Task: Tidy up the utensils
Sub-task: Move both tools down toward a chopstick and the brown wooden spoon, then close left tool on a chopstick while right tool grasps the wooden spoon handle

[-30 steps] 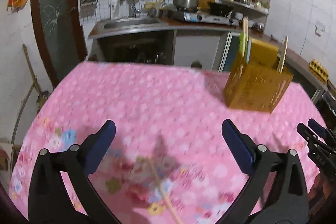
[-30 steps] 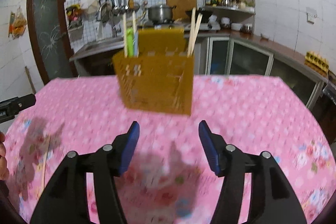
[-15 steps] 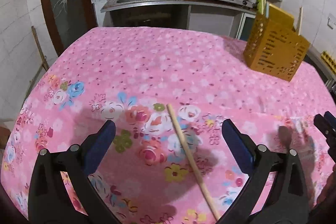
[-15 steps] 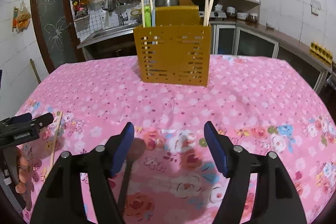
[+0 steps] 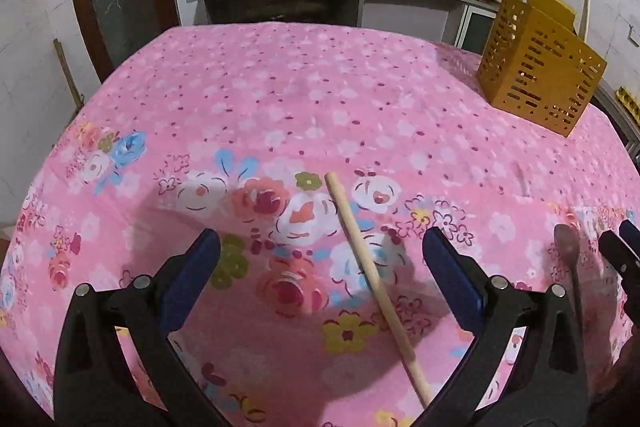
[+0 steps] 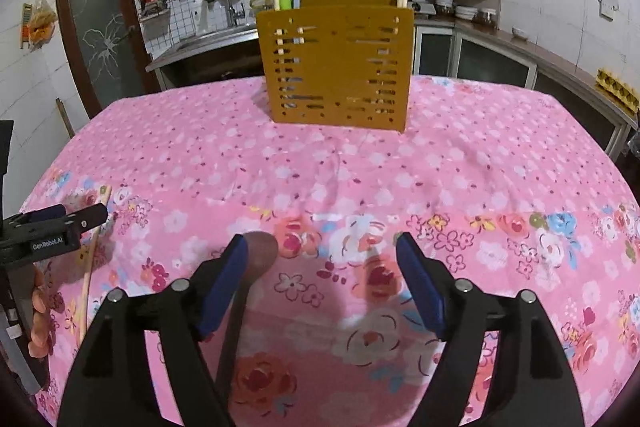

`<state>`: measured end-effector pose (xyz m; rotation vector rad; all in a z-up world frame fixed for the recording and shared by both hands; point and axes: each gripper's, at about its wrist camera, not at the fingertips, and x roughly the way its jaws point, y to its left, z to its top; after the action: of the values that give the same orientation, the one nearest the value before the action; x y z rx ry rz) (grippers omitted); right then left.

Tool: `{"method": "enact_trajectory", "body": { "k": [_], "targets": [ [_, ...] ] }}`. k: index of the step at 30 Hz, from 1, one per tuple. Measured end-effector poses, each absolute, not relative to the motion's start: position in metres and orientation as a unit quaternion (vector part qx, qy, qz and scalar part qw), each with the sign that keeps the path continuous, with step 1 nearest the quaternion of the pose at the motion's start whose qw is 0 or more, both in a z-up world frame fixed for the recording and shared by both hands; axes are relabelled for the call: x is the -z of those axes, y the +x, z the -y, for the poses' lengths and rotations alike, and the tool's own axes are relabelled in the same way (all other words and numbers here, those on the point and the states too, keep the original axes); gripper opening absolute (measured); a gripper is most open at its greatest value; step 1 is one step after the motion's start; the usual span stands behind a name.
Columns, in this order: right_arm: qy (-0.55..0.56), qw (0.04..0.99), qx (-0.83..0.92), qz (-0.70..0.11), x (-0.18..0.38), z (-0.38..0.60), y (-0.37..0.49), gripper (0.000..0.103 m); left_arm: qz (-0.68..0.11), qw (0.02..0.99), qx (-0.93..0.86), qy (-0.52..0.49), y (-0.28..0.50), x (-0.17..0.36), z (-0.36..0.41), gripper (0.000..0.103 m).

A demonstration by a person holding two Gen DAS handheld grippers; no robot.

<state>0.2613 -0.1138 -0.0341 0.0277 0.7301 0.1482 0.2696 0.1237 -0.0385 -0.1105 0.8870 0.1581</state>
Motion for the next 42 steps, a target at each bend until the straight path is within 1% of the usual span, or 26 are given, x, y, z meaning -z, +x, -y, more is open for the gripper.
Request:
{"method": "enact_trajectory", "body": {
  "k": [2, 3, 5, 7, 11, 13, 14, 16, 20, 21, 23, 24, 30, 32, 36, 39, 42],
  "targets": [
    [0.012, 0.929, -0.078, -0.362, 0.036, 0.112, 0.262, 0.075, -0.433, 0.896, -0.078, -0.06, 0.27, 0.04, -0.127, 0.097],
    [0.009, 0.927, -0.079, -0.366, 0.037, 0.11, 0.261, 0.075, -0.433, 0.896, -0.078, -0.067, 0.271, 0.041, -0.129, 0.095],
    [-0.002, 0.924, -0.08, -0.375, 0.04, 0.104, 0.261, 0.075, -0.433, 0.895, -0.076, -0.075, 0.272, 0.04, -0.134, 0.087],
    [-0.011, 0.921, -0.081, -0.38, 0.042, 0.1, 0.26, 0.075, -0.439, 0.892, -0.073, -0.08, 0.273, 0.043, -0.135, 0.071],
    [-0.02, 0.916, -0.084, -0.391, 0.046, 0.093, 0.26, 0.075, -0.44, 0.892, -0.078, -0.068, 0.274, 0.044, -0.131, 0.063],
    [-0.021, 0.912, -0.088, -0.399, 0.048, 0.091, 0.261, 0.075, -0.441, 0.892, -0.072, -0.065, 0.276, 0.044, -0.128, 0.056],
    [-0.023, 0.912, -0.088, -0.4, 0.049, 0.09, 0.261, 0.075, -0.441, 0.893, -0.072, -0.061, 0.276, 0.044, -0.125, 0.055],
    [-0.028, 0.912, -0.086, -0.399, 0.049, 0.088, 0.261, 0.074, -0.441, 0.893, -0.069, -0.056, 0.28, 0.044, -0.122, 0.044],
    [-0.035, 0.905, -0.084, -0.415, 0.053, 0.085, 0.264, 0.063, -0.444, 0.892, -0.069, -0.055, 0.286, 0.043, -0.123, 0.033],
    [-0.035, 0.904, -0.083, -0.419, 0.054, 0.084, 0.264, 0.063, -0.445, 0.891, -0.066, -0.055, 0.287, 0.042, -0.123, 0.025],
    [-0.035, 0.901, -0.082, -0.424, 0.055, 0.084, 0.265, 0.062, -0.448, 0.89, -0.06, -0.054, 0.29, 0.041, -0.123, 0.019],
    [-0.033, 0.901, -0.081, -0.426, 0.056, 0.084, 0.266, 0.062, -0.449, 0.89, -0.055, -0.054, 0.29, 0.041, -0.122, 0.013],
    [-0.03, 0.899, -0.075, -0.43, 0.057, 0.086, 0.267, 0.052, -0.455, 0.889, -0.039, -0.022, 0.292, 0.04, -0.107, 0.01],
    [-0.029, 0.899, -0.073, -0.431, 0.056, 0.087, 0.268, 0.047, -0.458, 0.888, -0.03, -0.023, 0.293, 0.04, -0.104, 0.008],
    [-0.021, 0.897, -0.071, -0.437, 0.056, 0.088, 0.272, 0.043, -0.459, 0.888, -0.027, -0.01, 0.293, 0.04, -0.1, 0.007],
    [-0.018, 0.895, -0.068, -0.44, 0.056, 0.087, 0.274, 0.038, -0.462, 0.886, -0.022, -0.018, 0.295, 0.04, -0.104, 0.007],
    [-0.019, 0.895, -0.066, -0.441, 0.055, 0.087, 0.276, 0.029, -0.463, 0.886, -0.018, -0.021, 0.294, 0.04, -0.106, 0.007]
  ]
}}
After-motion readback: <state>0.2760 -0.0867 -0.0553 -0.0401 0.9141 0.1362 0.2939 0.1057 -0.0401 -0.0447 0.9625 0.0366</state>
